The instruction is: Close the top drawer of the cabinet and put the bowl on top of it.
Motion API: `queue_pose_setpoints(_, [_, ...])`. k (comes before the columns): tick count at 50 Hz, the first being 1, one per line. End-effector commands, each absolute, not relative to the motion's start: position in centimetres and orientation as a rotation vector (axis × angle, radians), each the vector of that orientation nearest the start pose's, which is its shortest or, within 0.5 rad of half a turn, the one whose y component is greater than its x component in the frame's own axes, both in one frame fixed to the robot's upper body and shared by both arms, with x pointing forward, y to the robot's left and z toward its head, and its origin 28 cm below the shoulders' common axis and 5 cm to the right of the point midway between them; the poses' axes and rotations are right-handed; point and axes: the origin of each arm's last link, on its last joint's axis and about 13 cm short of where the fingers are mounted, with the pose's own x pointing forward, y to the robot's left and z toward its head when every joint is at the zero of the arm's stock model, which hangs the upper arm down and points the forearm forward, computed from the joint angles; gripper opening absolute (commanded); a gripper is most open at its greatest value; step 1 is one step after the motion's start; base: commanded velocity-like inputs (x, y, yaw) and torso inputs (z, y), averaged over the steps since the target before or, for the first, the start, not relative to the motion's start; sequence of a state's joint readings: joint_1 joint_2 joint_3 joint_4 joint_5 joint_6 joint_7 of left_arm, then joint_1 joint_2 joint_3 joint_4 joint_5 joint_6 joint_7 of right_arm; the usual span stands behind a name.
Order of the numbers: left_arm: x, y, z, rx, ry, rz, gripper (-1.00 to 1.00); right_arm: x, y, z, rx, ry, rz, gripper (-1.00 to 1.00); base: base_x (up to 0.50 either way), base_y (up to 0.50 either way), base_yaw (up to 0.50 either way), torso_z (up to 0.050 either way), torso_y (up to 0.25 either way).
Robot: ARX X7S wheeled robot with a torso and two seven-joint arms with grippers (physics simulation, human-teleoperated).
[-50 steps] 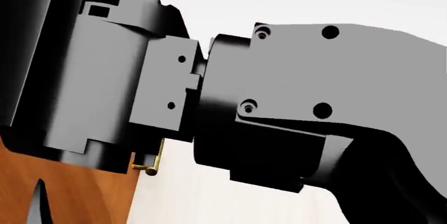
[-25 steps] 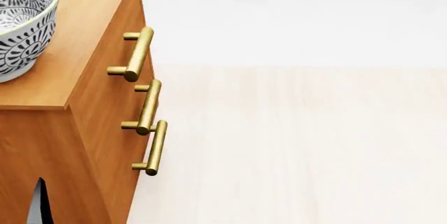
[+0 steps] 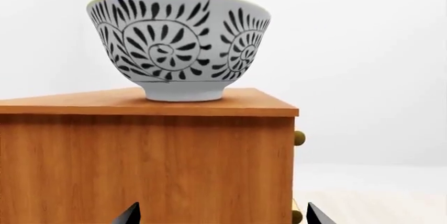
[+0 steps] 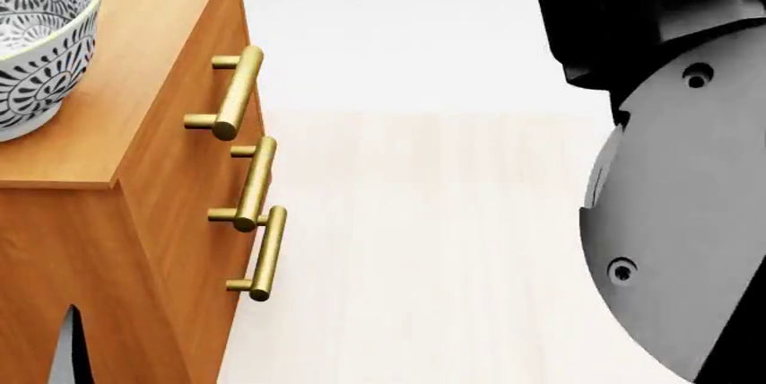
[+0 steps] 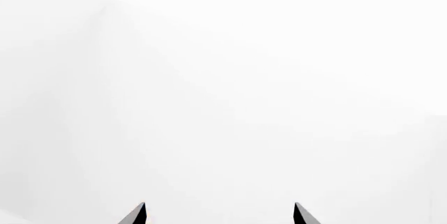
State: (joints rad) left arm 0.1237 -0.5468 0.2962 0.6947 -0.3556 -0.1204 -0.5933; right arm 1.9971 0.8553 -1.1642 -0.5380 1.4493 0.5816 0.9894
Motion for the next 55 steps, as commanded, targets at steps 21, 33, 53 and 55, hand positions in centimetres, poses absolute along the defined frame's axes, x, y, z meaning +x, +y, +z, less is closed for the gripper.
queue_pose_setpoints(21, [15.2,21.5,11.5,0.01,-0.277,0.028,1.0,20.2,-12.3,23.6,-0.244,-0.376,0.042,1.0,0.0,0.0,0.0,0.0,0.0])
queue_pose_setpoints(33, [15.1,21.4,11.6,0.014,-0.276,0.03,1.0,20.7,-12.2,20.7,-0.229,-0.318,0.047,1.0,0.0,0.0,0.0,0.0,0.0])
queue_pose_setpoints(53, [15.3,21.3,11.4,0.017,-0.269,0.025,1.0,21.4,-12.1,17.3,-0.186,-0.244,0.068,1.0,0.0,0.0,0.0,0.0,0.0])
queue_pose_setpoints(55, [15.2,21.3,11.4,0.018,-0.272,0.026,1.0,21.4,-12.0,17.2,-0.183,-0.242,0.071,1.0,0.0,0.0,0.0,0.0,0.0])
